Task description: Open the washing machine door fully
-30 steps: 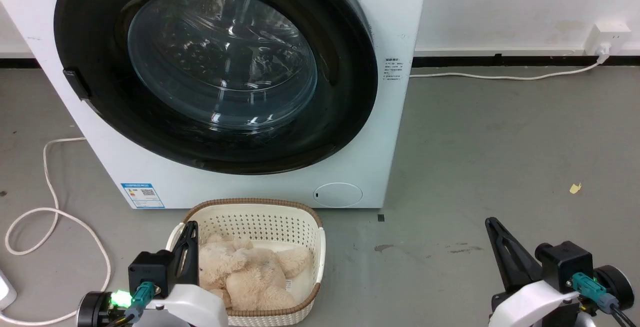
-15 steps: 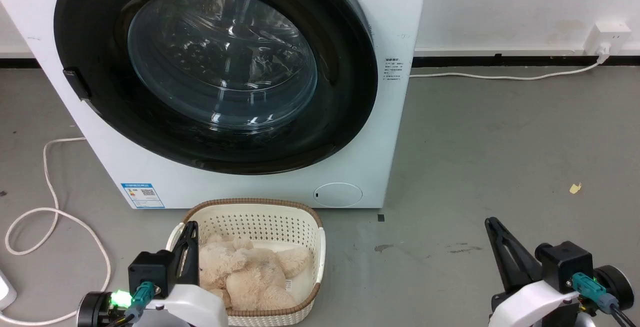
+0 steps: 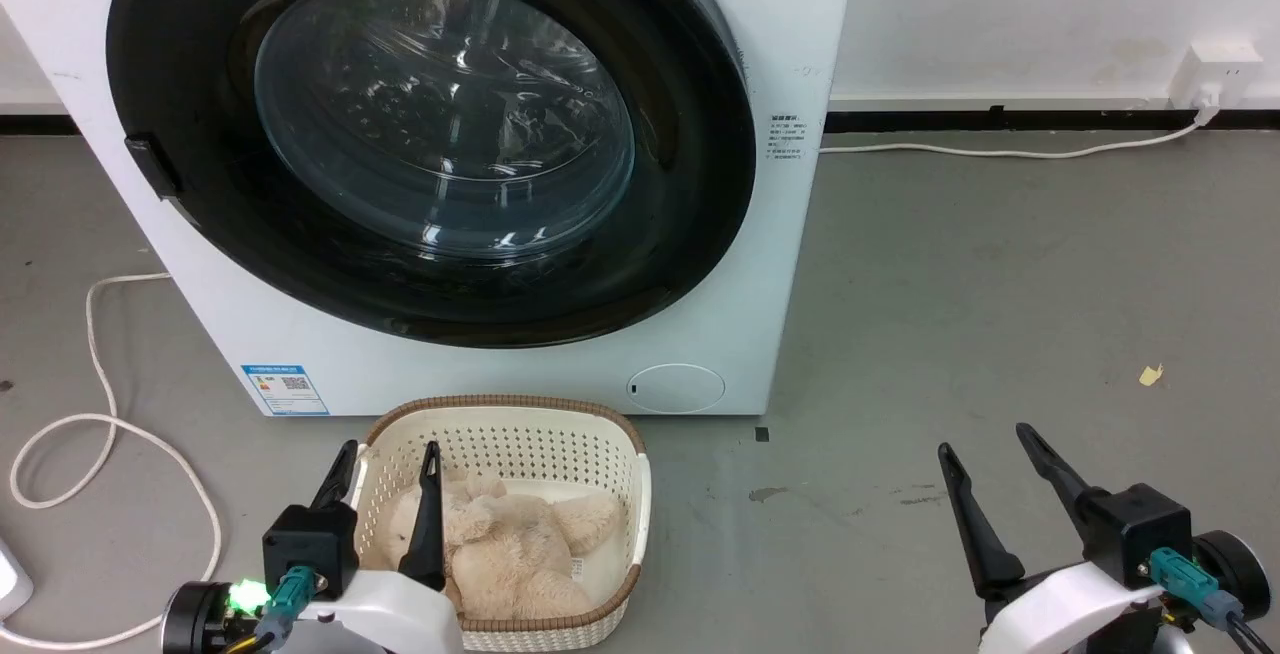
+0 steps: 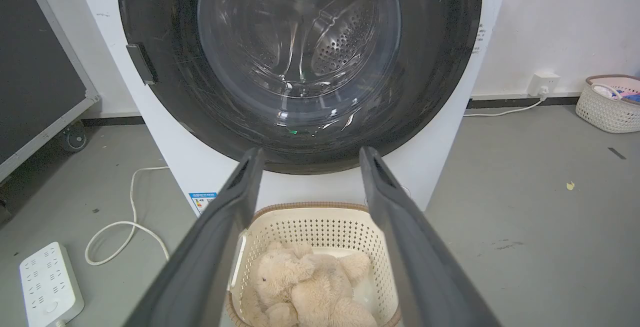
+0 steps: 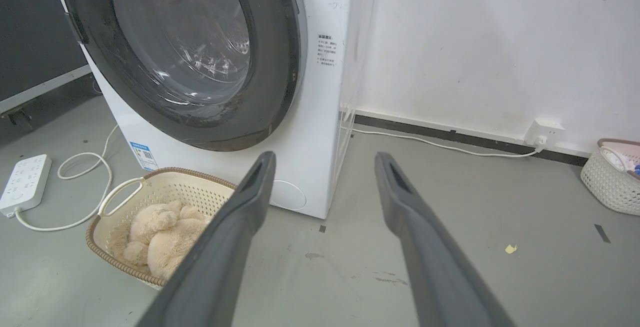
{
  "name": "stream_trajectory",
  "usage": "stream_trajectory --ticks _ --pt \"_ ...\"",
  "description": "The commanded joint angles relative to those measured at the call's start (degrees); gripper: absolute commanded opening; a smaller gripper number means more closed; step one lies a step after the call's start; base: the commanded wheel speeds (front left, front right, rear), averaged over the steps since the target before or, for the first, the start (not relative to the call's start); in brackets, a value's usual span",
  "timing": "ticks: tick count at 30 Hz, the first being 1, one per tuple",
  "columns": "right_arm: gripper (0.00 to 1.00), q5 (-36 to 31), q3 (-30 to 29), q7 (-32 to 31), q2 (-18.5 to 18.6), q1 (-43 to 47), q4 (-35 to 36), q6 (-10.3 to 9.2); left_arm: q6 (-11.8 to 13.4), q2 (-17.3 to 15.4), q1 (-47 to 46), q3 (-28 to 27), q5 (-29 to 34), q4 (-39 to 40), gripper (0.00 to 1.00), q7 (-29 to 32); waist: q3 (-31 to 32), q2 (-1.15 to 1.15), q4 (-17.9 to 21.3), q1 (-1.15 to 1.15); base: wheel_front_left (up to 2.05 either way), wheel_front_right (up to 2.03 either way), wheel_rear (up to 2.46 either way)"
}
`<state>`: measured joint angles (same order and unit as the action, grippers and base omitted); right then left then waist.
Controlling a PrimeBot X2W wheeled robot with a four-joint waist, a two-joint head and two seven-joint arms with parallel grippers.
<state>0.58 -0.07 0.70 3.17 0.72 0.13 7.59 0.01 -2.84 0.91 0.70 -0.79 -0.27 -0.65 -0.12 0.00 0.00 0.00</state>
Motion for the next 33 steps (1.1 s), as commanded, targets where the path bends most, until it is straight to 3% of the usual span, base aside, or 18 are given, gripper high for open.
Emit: stream_trajectory --ticks 1,12,25,26,27,28,29,33 --pt "1.0 0.42 -0.24 0.75 0.09 0.24 -0.07 -0.01 0.37 0.0 0.13 0.1 -0.48 0.04 1.0 -0.73 -0.05 0.0 -0.03 0.0 0.0 0.0 0.0" --pt "1.0 0.71 -0.08 2.06 1.34 0.2 0.58 -0.02 1.03 -0.01 -0.12 1.17 -1.22 0.57 1.0 -2.05 -1.18 0.0 -0.81 0.0 0.0 0.0 0.0" --pt "1.0 1.97 0.29 3.26 5.34 -1.5 2.11 -0.03 2.73 -0.01 -1.71 3.4 -2.77 1.6 1.0 -3.61 -4.74 0.0 -3.13 0.0 0.0 0.0 0.0" --pt "0.86 2.17 0.35 3.22 5.73 -1.76 2.26 -0.03 2.86 -0.01 -1.86 3.59 -2.91 1.66 1.0 -3.73 -5.03 0.0 -3.32 0.0 0.0 0.0 0.0" --pt "0.39 2.37 0.4 3.16 6.14 -2.06 2.39 -0.03 2.99 -0.01 -2.01 3.78 -3.04 1.72 1.0 -3.85 -5.32 0.0 -3.52 0.0 0.0 0.0 0.0" --pt "0.14 2.61 0.42 3.12 6.56 -2.39 2.56 -0.03 3.13 -0.01 -2.17 3.96 -3.17 1.78 1.0 -3.97 -5.61 0.0 -3.72 0.0 0.0 0.0 0.0" --pt "0.0 2.88 0.42 3.06 6.97 -2.7 2.74 -0.03 3.26 -0.01 -2.32 4.15 -3.3 1.84 1.0 -4.09 -5.89 0.0 -3.93 0.0 0.0 0.0 0.0" --pt "0.0 4.36 0.3 2.81 8.4 -4.14 3.42 -0.03 3.88 -0.01 -2.84 4.82 -3.82 2.13 1.0 -4.56 -6.86 0.0 -4.76 0.0 0.0 0.0 0.0"
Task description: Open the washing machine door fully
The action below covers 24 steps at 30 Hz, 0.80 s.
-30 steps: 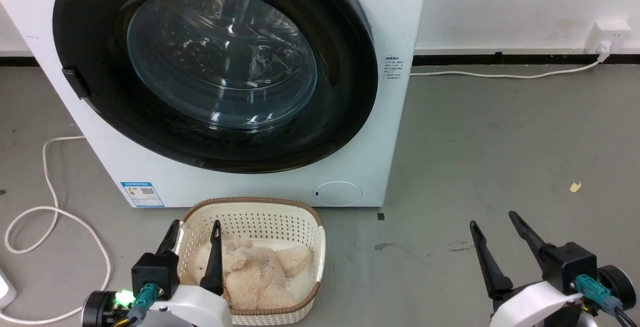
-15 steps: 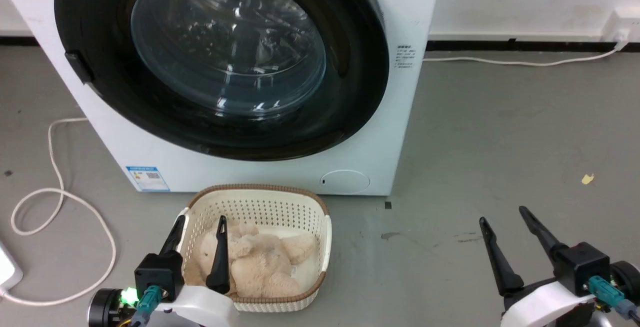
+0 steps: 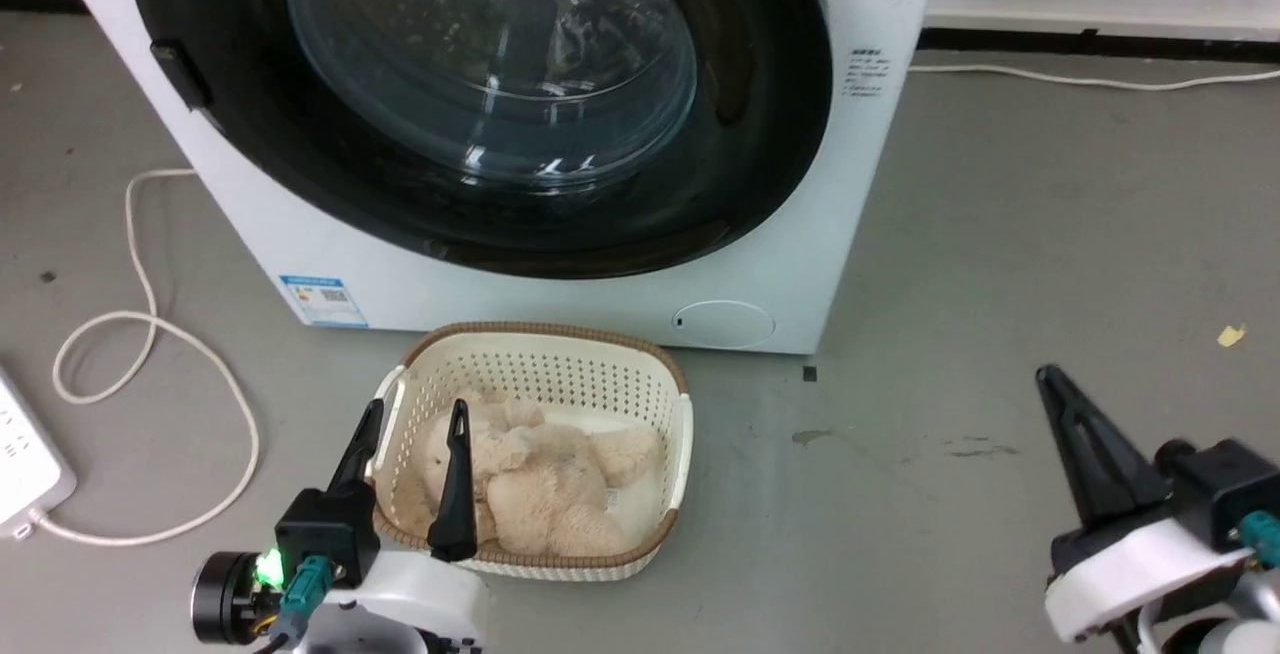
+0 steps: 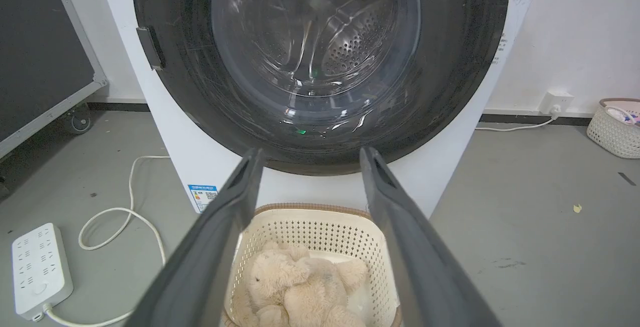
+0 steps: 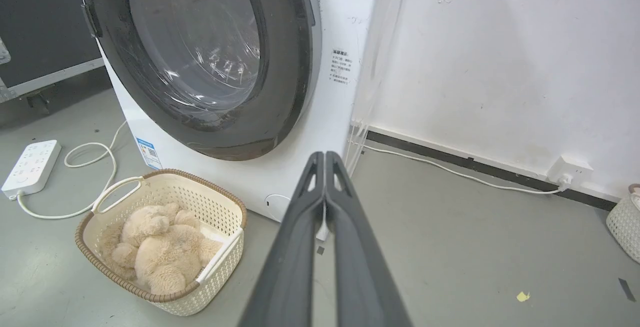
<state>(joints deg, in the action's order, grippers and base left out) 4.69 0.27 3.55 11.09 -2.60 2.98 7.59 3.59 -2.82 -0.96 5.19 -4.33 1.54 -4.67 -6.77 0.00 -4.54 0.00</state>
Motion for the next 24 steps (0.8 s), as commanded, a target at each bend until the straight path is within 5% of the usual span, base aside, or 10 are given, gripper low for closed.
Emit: stream_trajectory --ticks 1,24 --pt "0.0 0.71 -0.11 -0.14 0.81 -1.23 0.71 -0.03 0.42 -0.04 -1.1 0.49 -0.41 0.38 1.0 -0.66 -0.45 0.0 -0.45 0.0 0.0 0.0 0.0" --pt "0.0 19.62 -2.69 -9.62 6.76 -21.01 0.11 -0.05 4.49 -0.04 -4.41 4.33 -3.56 3.59 1.0 -3.42 -9.62 0.0 -6.51 0.0 0.0 0.0 0.0"
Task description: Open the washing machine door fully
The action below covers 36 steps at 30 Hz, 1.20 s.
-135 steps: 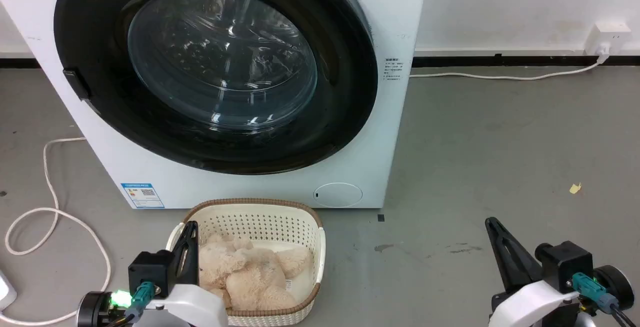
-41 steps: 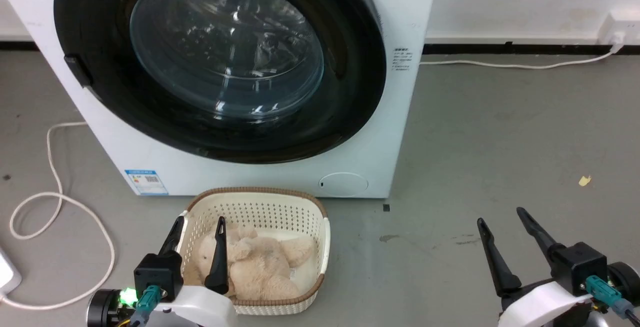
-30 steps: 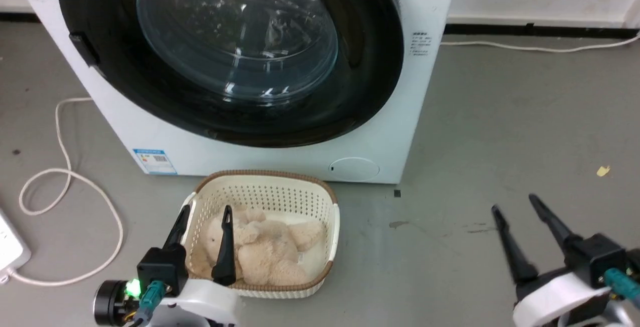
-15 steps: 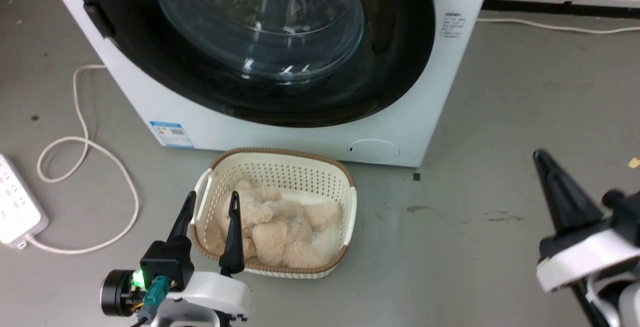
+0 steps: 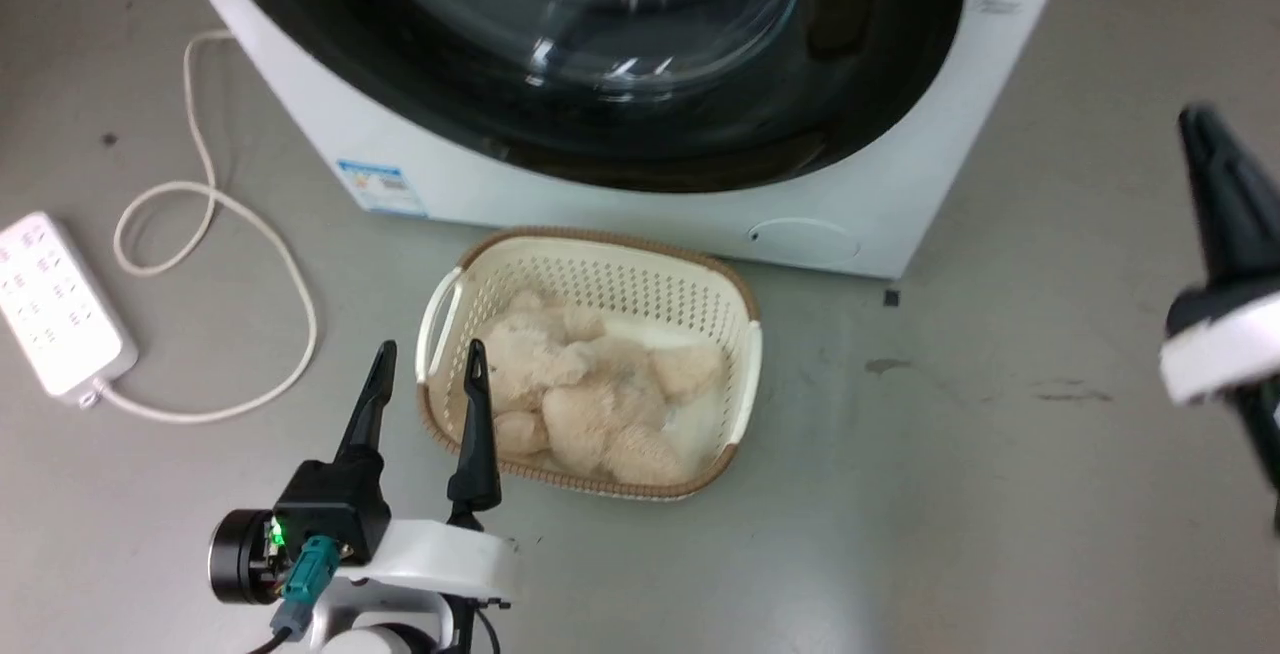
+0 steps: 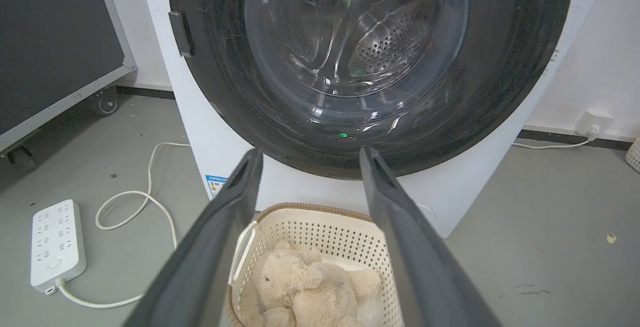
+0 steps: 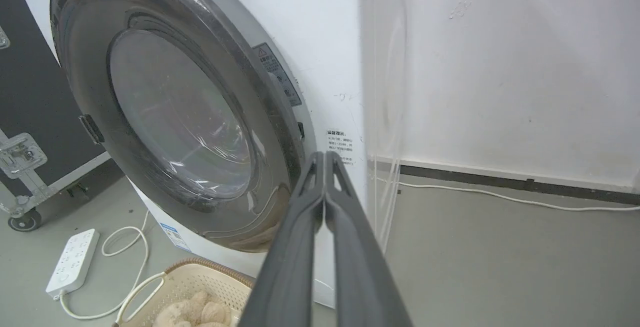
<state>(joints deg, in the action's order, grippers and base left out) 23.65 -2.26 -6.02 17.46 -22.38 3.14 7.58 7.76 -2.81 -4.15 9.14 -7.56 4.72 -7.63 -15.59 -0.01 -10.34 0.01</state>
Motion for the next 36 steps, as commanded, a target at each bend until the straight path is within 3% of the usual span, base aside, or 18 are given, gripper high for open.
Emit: stream_trajectory --ticks 1,11,13,25,36 --pt "0.0 1.8 -0.55 -1.01 0.13 -2.59 -0.7 -0.04 0.48 -0.05 -1.34 0.54 -0.45 0.53 1.0 -0.58 -1.24 0.01 -0.96 -0.01 0.0 0.0 0.0" --pt "0.0 11.1 -6.33 -13.1 -4.93 -17.25 -11.94 -0.05 2.33 -0.06 -2.78 3.7 -2.18 1.36 1.0 -1.78 -5.12 0.01 -4.08 -0.01 0.0 0.0 0.0" --pt "0.0 13.54 -10.56 -19.77 -6.78 -23.18 -18.63 -0.05 3.01 -0.06 -3.19 4.59 -2.75 1.68 1.0 -2.26 -6.52 0.01 -5.31 -0.01 0.0 0.0 0.0" --pt "0.0 13.58 -23.95 -34.86 -8.1 -39.29 -32.47 -0.06 4.69 -0.06 -4.21 7.55 -3.94 2.28 1.0 -3.69 -9.75 0.01 -9.02 -0.01 0.0 0.0 0.0" --pt "0.0 11.06 -33.04 -46.1 -11.18 -47.97 -35.32 -0.07 5.55 -0.06 -5.45 9.76 -4.54 2.28 1.0 -5.01 -11.6 0.01 -11.26 -0.01 0.0 0.0 0.0"
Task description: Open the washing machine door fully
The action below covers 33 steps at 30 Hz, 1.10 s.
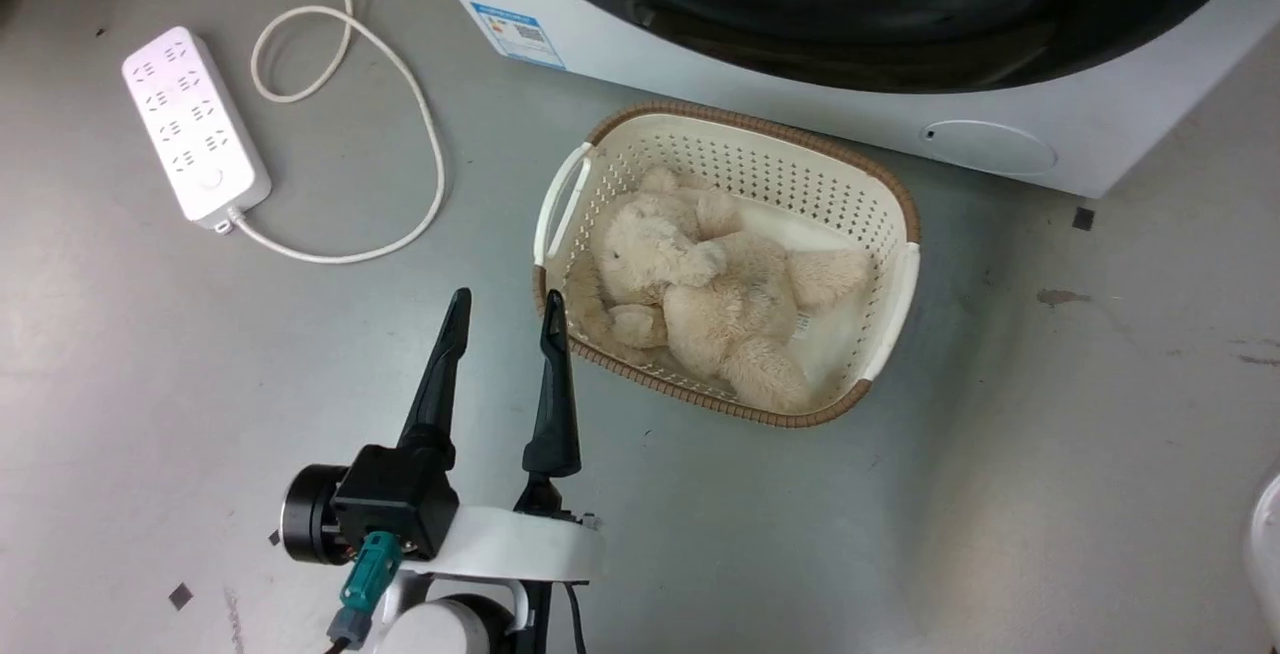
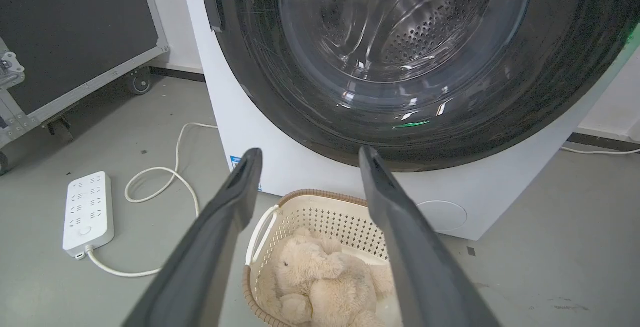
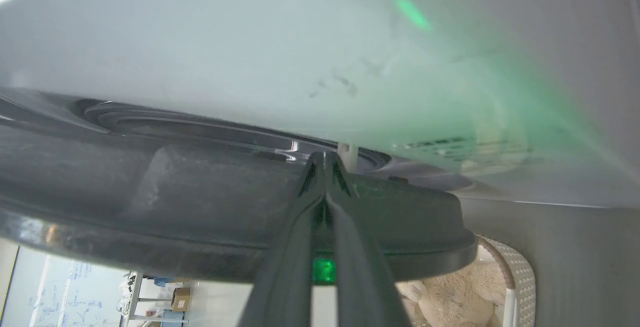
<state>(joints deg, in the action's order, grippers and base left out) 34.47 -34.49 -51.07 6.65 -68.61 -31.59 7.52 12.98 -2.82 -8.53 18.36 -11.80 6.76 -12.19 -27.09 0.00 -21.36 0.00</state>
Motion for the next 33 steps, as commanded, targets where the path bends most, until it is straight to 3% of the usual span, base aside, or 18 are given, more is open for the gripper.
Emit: stream_trajectory --ticks 1,15,20,26,33 --pt "0.0 -0.03 -1.52 -2.11 -0.67 -1.91 -0.48 -0.02 0.43 -0.05 -1.15 0.72 -0.37 0.26 1.0 -0.57 -0.1 0.0 -0.45 0.0 0.0 0.0 0.0" --pt "0.0 1.28 -7.75 -17.06 -3.7 1.89 3.39 -0.03 1.13 -0.06 -1.54 1.68 -0.76 0.12 1.0 -2.12 1.79 0.0 -1.79 0.0 0.0 0.0 0.0" --pt "0.0 7.0 -7.3 -20.94 -3.75 6.71 1.09 -0.03 0.16 -0.06 -0.81 1.71 -0.62 -1.25 1.0 -2.72 5.63 0.0 -2.03 0.0 0.0 0.0 0.0" --pt "0.0 15.95 -0.38 -20.19 -3.76 16.23 -1.38 -0.03 -1.36 -0.06 1.29 0.59 -0.32 -2.68 1.0 -2.81 11.89 0.0 -1.04 0.0 0.0 0.0 0.0" --pt "0.0 29.47 14.68 -16.6 -3.77 26.4 -1.86 -0.03 -3.78 -0.06 4.24 -0.62 0.79 -4.37 1.0 -2.81 16.94 0.0 0.03 0.0 0.0 0.0 0.0"
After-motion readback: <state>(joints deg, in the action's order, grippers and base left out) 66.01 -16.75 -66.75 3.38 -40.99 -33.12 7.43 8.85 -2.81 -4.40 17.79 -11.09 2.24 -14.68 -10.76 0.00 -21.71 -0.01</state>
